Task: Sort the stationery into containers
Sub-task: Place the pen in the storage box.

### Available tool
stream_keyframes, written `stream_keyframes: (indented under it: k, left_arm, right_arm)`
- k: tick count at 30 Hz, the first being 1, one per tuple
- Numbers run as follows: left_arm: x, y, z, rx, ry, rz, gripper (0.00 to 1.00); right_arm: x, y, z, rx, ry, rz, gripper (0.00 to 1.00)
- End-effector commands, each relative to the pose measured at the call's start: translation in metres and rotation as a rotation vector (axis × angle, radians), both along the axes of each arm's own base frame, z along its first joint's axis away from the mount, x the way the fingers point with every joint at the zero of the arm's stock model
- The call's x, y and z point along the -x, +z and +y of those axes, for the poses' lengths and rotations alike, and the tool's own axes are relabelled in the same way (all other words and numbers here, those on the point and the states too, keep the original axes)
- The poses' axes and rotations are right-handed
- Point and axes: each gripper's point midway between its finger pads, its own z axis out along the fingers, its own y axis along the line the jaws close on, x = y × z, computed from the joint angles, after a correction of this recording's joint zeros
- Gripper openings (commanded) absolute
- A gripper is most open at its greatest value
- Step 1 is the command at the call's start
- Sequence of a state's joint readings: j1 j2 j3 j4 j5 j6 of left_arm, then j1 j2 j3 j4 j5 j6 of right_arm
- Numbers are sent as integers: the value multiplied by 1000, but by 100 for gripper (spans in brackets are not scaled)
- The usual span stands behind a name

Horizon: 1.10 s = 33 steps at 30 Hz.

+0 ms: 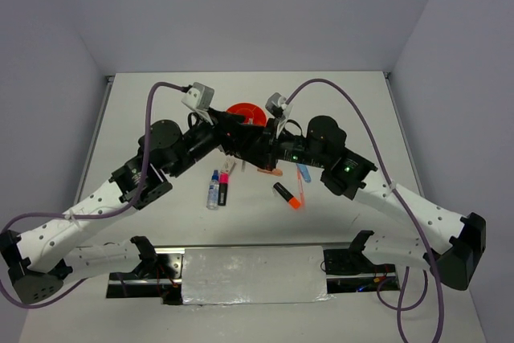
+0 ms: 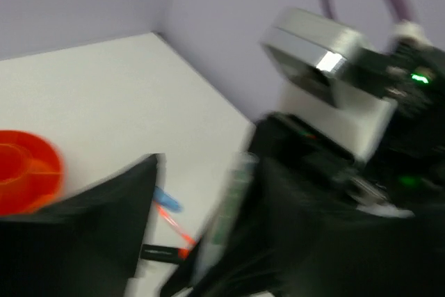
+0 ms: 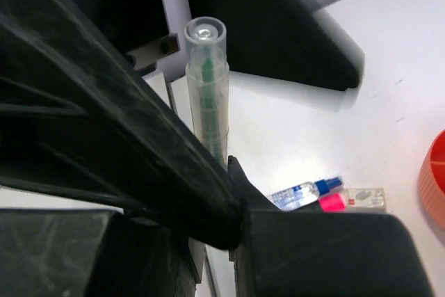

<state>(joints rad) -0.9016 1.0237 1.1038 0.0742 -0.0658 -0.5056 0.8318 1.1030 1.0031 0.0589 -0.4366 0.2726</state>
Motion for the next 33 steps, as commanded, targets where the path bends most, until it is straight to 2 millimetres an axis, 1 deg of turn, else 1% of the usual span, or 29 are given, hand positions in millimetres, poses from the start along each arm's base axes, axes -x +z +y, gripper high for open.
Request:
stream_keyframes:
  k: [1, 2, 3, 4, 5, 7, 8, 9, 10, 11, 12, 13, 14, 15, 16, 17, 18, 19, 20, 21, 22, 23, 24, 25, 26, 28, 30, 31, 33]
  left_arm:
    - [28, -7, -5, -26, -91, 73, 87]
    - [26, 3, 6, -19, -45, 71, 97]
    - [22, 9, 14, -14, -3, 72, 99]
    - [12, 14, 28, -4, 94, 83, 99]
    - [10, 32, 43, 27, 146, 72, 99]
    - [-2, 34, 75, 27, 315, 107, 99]
    - [0, 50, 94, 61, 368, 101, 99]
    - [0, 54, 107, 67, 418, 107, 99]
    - [0, 55, 133, 60, 518, 124, 99]
    - [-1, 52, 144, 42, 567, 137, 99]
    - [0, 49, 156, 18, 609, 145, 99]
    - [2, 35, 168, -53, 649, 171, 99]
    - [6, 34, 180, -66, 681, 175, 99]
    - [7, 30, 192, -86, 725, 181, 99]
    - [10, 15, 198, -150, 733, 188, 99]
    - [17, 14, 205, -149, 723, 176, 99]
    - [21, 9, 204, -170, 687, 166, 99]
    - [22, -8, 203, -242, 665, 153, 99]
    - [28, -11, 208, -242, 646, 136, 99]
    - [31, -19, 208, -268, 628, 130, 99]
    - [30, -37, 207, -324, 622, 132, 99]
    - [33, -42, 210, -327, 617, 126, 99]
    - [34, -50, 210, -342, 610, 126, 99]
    - [33, -66, 206, -380, 592, 134, 99]
    - [34, -67, 205, -361, 581, 125, 99]
    - [33, -87, 198, -384, 559, 134, 99]
    - [32, -96, 193, -373, 552, 139, 99]
    - [31, -109, 187, -393, 529, 154, 99]
    - [30, -115, 181, -409, 504, 166, 99]
  right_arm:
    - [-21, 33, 1, -117, -87, -112, 0]
    - [-26, 30, 0, -110, -115, -112, 0]
    - [-28, 28, -1, -106, -127, -110, 0]
    - [-32, 27, -1, -100, -141, -111, 0]
    - [-40, 21, -1, -88, -170, -105, 0]
    - [-51, 19, -2, -89, -201, -105, 0]
    - [-60, 12, -1, -78, -222, -98, 0]
    - [-68, 12, -1, -80, -247, -102, 0]
    - [-87, 6, -3, -64, -313, -103, 0]
    - [-96, 12, -9, -73, -358, -118, 0]
    - [-113, 4, -9, -59, -403, -111, 0]
    - [-127, 2, -12, -52, -440, -111, 0]
    - [-137, 13, -12, -69, -456, -123, 0]
    - [-158, 2, -13, -50, -486, -113, 0]
    - [-168, -1, -12, -40, -499, -122, 0]
    - [-185, -7, -8, -24, -520, -126, 0]
    - [-197, -7, -11, -11, -546, -148, 0]
    - [-207, -3, -10, -12, -557, -163, 0]
    - [-219, -21, -5, 21, -561, -148, 0]
    - [-227, -25, -6, 32, -568, -152, 0]
    - [-238, -23, -8, 32, -581, -162, 0]
    - [-246, -36, -5, 51, -576, -152, 0]
    - [-251, -40, -4, 57, -580, -151, 0]
    - [-258, -39, -5, 58, -591, -159, 0]
    - [-264, -51, -5, 74, -596, -146, 0]
    - [-270, -56, -1, 70, -586, -148, 0]
    - [-276, -72, 2, 98, -587, -130, 0]
    - [-278, -78, 2, 106, -588, -126, 0]
    - [-282, -91, 1, 114, -604, -107, 0]
